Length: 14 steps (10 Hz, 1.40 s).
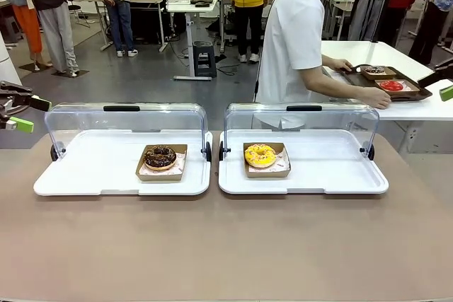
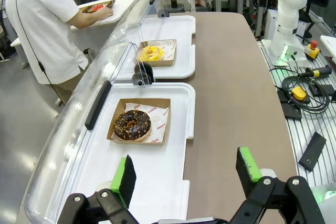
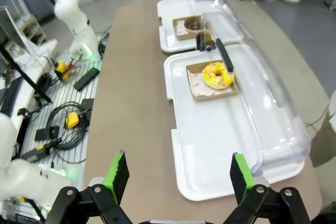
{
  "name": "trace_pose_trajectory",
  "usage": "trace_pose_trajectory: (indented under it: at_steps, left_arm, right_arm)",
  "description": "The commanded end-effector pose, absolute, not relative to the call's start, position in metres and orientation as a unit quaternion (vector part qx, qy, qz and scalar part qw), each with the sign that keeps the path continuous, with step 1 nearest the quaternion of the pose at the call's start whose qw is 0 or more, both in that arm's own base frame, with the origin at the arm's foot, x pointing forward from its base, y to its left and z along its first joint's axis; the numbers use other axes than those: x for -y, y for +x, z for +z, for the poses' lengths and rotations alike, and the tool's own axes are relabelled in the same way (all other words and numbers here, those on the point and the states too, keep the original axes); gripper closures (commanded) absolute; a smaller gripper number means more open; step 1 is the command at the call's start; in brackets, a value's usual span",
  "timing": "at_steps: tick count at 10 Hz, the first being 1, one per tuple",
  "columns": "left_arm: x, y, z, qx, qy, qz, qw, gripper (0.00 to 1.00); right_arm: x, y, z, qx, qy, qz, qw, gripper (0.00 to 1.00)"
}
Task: Provide the desired donut to the person.
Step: Place the picked Paper togo box onto the Handle tray extended by the person.
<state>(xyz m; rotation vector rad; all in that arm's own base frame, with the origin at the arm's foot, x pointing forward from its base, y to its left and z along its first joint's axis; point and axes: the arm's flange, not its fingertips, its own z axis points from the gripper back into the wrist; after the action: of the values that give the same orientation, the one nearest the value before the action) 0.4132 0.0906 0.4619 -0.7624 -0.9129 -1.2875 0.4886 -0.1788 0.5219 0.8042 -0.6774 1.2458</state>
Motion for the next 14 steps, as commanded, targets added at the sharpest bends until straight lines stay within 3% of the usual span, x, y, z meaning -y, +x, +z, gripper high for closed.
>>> trace_pose_trajectory:
  at_steps: [1, 14]
  left_arm:
    - [-0.0910, 0.4124, 0.4631, 0.402, -0.334, -0.565, 0.639, 0.00]
    - [-0.0910, 0.4124, 0.4631, 0.402, -0.334, -0.565, 0.639, 0.00]
  right_arm:
    - [0.1844, 0.4848, 0.5199, 0.314, 0.354, 0.573, 0.669, 0.00]
    - [0.1844, 0.4848, 0.5199, 0.314, 0.354, 0.573, 0.669, 0.00]
